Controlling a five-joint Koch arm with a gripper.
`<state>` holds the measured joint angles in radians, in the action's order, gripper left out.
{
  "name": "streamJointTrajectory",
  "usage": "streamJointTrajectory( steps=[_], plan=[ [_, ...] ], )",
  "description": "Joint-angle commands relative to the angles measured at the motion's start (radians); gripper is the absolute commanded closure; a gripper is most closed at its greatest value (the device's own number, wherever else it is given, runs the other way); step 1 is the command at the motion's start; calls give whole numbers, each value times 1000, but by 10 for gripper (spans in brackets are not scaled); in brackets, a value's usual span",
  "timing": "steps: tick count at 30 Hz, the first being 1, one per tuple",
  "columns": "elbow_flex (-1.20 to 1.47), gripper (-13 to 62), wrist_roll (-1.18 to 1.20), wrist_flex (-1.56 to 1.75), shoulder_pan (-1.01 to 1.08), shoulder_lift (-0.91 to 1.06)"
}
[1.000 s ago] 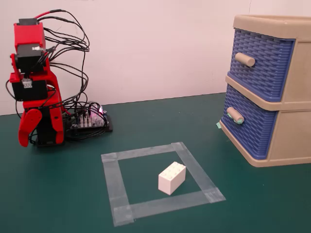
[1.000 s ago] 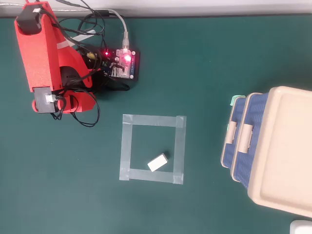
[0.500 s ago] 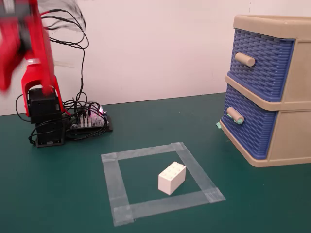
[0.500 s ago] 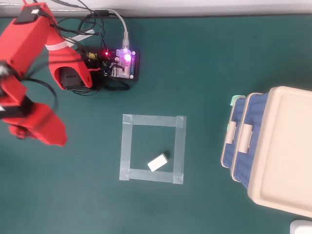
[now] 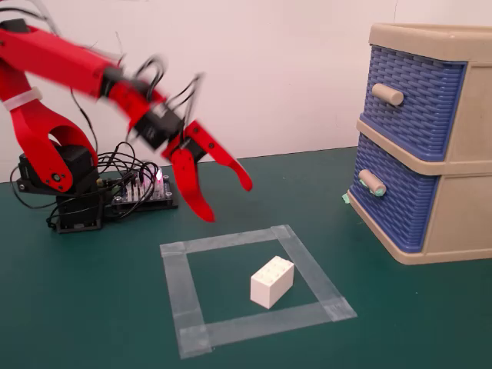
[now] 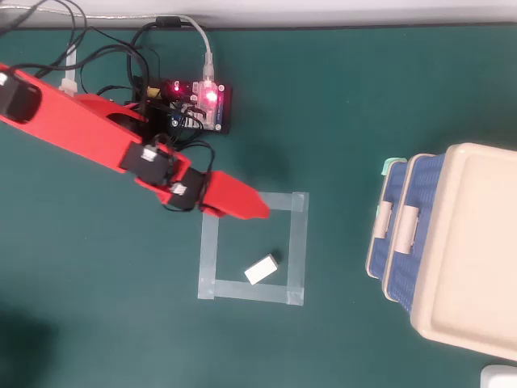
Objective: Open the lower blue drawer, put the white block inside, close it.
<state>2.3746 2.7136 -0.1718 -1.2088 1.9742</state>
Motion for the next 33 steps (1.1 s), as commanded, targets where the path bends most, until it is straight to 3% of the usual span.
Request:
streamJointTrajectory(
  steps=[1, 5, 10, 14, 21, 30, 33],
  plan=[
    [31, 158, 28, 520, -23, -72],
    [-11, 159, 103, 974, -48, -397],
    [-252, 166, 235, 1062, -64, -699],
    [-425, 172, 356, 1042, -112, -821],
    [-655, 178, 460, 828, -173, -861],
    [-950, 309, 459, 678, -215, -1049],
    [-1012, 408, 459, 601, -212, -1081]
  ],
)
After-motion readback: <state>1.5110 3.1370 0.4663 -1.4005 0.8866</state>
